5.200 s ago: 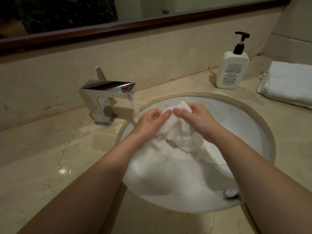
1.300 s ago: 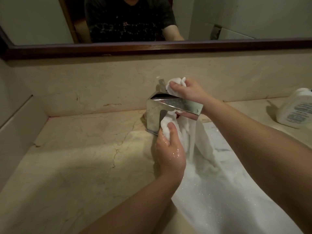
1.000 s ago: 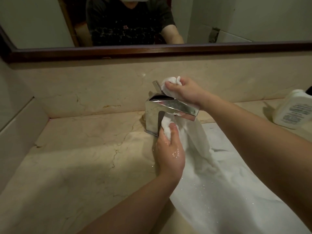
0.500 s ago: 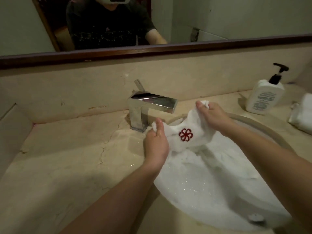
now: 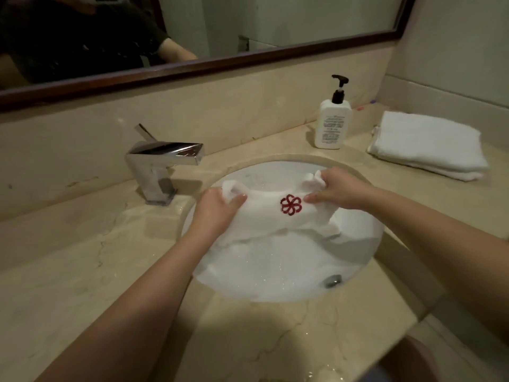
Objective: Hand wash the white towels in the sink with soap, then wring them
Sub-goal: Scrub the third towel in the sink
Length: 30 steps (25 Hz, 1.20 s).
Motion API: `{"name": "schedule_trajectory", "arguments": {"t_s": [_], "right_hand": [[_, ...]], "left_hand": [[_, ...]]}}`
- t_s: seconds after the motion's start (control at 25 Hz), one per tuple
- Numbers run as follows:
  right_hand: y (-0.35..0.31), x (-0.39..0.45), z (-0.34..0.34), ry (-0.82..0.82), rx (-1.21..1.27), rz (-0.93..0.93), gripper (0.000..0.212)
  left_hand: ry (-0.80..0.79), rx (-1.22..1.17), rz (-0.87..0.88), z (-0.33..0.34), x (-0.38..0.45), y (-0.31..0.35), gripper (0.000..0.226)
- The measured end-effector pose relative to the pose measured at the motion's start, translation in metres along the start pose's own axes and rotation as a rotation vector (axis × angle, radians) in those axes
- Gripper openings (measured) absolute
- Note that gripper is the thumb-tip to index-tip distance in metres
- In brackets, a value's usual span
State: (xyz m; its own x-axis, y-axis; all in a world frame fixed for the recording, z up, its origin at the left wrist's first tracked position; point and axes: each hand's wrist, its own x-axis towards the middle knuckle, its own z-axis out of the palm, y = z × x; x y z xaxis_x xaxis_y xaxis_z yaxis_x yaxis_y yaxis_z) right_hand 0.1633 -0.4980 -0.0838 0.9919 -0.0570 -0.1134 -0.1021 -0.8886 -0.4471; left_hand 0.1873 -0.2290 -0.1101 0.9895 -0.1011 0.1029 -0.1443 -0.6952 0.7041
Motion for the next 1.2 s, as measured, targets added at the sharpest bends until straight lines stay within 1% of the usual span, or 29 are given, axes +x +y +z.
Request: {"name": "schedule_trajectory", "arguments": {"t_s": [0.08,0.12,0.16,0.2,0.24,0.32,0.36,0.4,0.48,0.52,0.56,0.64,0.68,0.72,0.76,0.84,0.92,0.96,1.04,1.08,1.12,1.2], "right_hand": [[0.012,-0.004,-0.001,0.087,-0.047,0.027,0.043],[0.017,-0.007,-0.002,0.107,-0.007,0.024,0.044],[0.021,-0.011,-0.004,0.118,0.095,0.028,0.044],[0.022,-0.017,-0.006,0.124,0.248,0.034,0.041],[0.024,-0.021,-0.007,0.136,0.425,0.058,0.038],[0.026,-0.021,-0.007,0.197,0.818,0.102,0.032],[0.025,-0.018,-0.004,0.236,1.014,0.115,0.030],[0.022,-0.011,-0.001,0.274,1.149,0.140,0.031],[0.015,0.006,0.010,0.316,1.276,0.210,0.042],[0.007,0.011,0.016,0.302,1.350,0.224,0.046],[0.002,0.017,0.024,0.253,1.436,0.235,0.050],[-0.006,0.025,0.039,0.127,1.578,0.274,0.065],[-0.010,0.026,0.043,0.082,1.606,0.288,0.067],[-0.009,0.029,0.049,0.066,1.606,0.293,0.062],[-0.011,0.030,0.053,0.066,1.583,0.294,0.053],[-0.013,0.032,0.057,0.089,1.487,0.287,0.039],[-0.010,0.035,0.060,0.135,1.392,0.262,0.038],[-0.008,0.036,0.061,0.183,1.329,0.259,0.038],[-0.005,0.036,0.059,0.291,1.232,0.252,0.028],[-0.007,0.033,0.057,0.340,1.226,0.248,0.024],[-0.010,0.029,0.056,0.393,1.231,0.246,0.023],[-0.020,0.023,0.054,0.470,1.202,0.262,0.031]], "left_hand": [[0.055,0.139,0.065,0.011,0.003,0.012,0.049],[0.072,0.172,0.084,0.016,0.005,0.017,0.056],[0.083,0.154,0.068,0.020,0.008,0.023,0.060],[0.097,0.070,0.037,0.024,0.010,0.028,0.060],[0.096,-0.101,-0.018,0.028,0.013,0.034,0.058],[0.088,-0.515,-0.148,0.035,0.017,0.051,0.044],[0.067,-0.672,-0.205,0.040,0.017,0.061,0.037],[0.014,-0.782,-0.250,0.044,0.019,0.067,0.035],[-0.134,-0.917,-0.285,0.057,0.025,0.070,0.037],[-0.170,-0.940,-0.270,0.064,0.026,0.067,0.038],[-0.139,-0.900,-0.255,0.071,0.027,0.061,0.038],[0.066,-0.701,-0.209,0.081,0.033,0.051,0.029],[0.196,-0.609,-0.170,0.081,0.035,0.048,0.031],[0.290,-0.551,-0.130,0.079,0.037,0.047,0.036],[0.332,-0.511,-0.096,0.076,0.039,0.047,0.040],[0.294,-0.418,-0.048,0.073,0.044,0.044,0.052],[0.259,-0.334,0.018,0.075,0.045,0.042,0.060],[0.254,-0.341,0.035,0.076,0.045,0.042,0.059],[0.262,-0.486,-0.001,0.077,0.043,0.047,0.054],[0.268,-0.593,-0.070,0.078,0.042,0.050,0.051],[0.255,-0.696,-0.149,0.079,0.040,0.054,0.048],[0.147,-0.862,-0.270,0.084,0.036,0.060,0.039]]}}
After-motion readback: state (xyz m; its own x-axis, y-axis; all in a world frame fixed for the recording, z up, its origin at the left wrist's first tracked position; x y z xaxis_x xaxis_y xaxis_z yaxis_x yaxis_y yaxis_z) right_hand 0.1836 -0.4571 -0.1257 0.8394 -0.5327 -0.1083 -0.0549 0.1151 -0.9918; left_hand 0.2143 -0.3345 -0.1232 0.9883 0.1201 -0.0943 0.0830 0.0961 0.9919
